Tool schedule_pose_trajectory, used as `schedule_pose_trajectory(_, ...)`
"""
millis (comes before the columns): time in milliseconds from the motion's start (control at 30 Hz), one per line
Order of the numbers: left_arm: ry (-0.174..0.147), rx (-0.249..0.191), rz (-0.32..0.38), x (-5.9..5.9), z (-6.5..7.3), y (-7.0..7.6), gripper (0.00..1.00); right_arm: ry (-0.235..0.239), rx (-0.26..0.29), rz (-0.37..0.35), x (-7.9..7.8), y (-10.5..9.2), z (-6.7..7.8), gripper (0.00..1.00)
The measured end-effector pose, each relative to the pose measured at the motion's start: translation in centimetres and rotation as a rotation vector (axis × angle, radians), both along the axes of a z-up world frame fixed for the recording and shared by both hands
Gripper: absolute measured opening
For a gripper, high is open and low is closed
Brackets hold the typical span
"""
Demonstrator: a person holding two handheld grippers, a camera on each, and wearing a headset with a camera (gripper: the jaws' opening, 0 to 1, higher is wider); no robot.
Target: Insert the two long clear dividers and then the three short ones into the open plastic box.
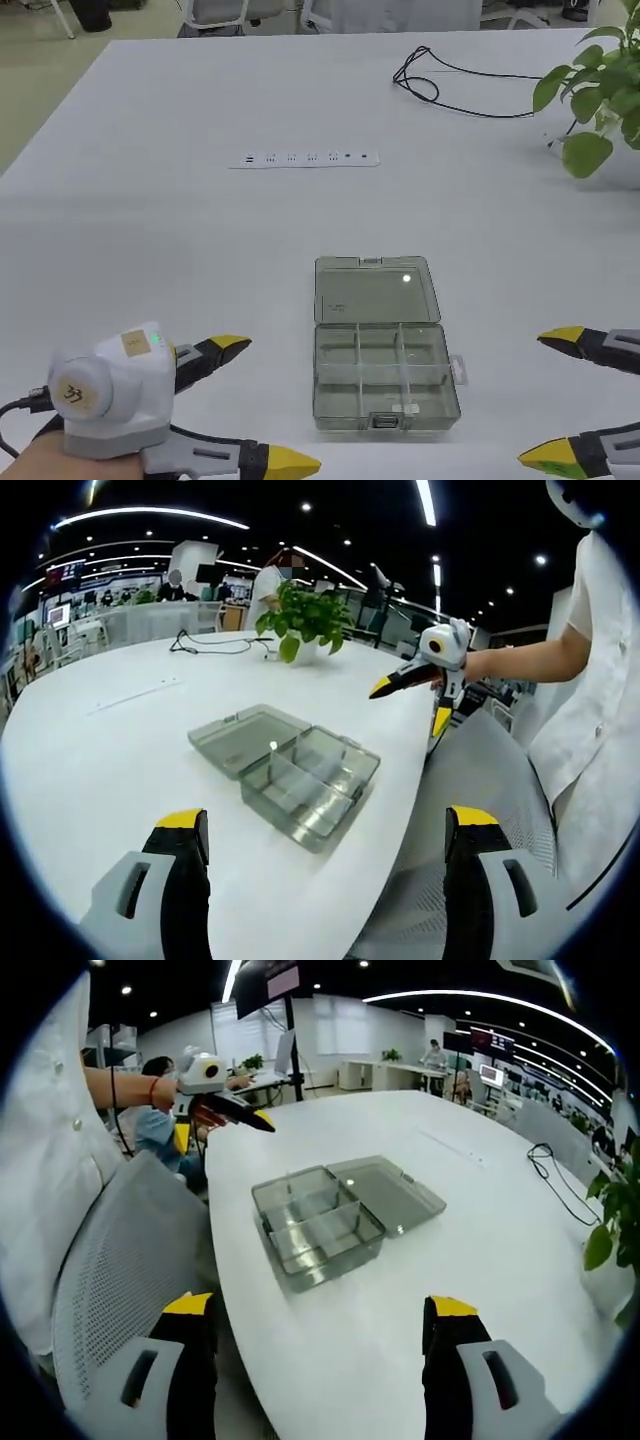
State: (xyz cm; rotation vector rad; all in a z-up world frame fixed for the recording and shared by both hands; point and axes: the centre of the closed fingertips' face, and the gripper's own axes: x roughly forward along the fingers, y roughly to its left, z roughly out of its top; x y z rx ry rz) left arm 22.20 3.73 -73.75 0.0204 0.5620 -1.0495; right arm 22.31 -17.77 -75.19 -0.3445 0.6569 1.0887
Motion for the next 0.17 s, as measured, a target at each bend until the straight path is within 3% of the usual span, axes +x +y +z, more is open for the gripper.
schedule_pose_trajectory(167,0.004,0.0,-0.003,-0.19,-0.17,-0.03,1.0,0.002,0.004,-0.001,-0.06,0.08,0.07,0.86)
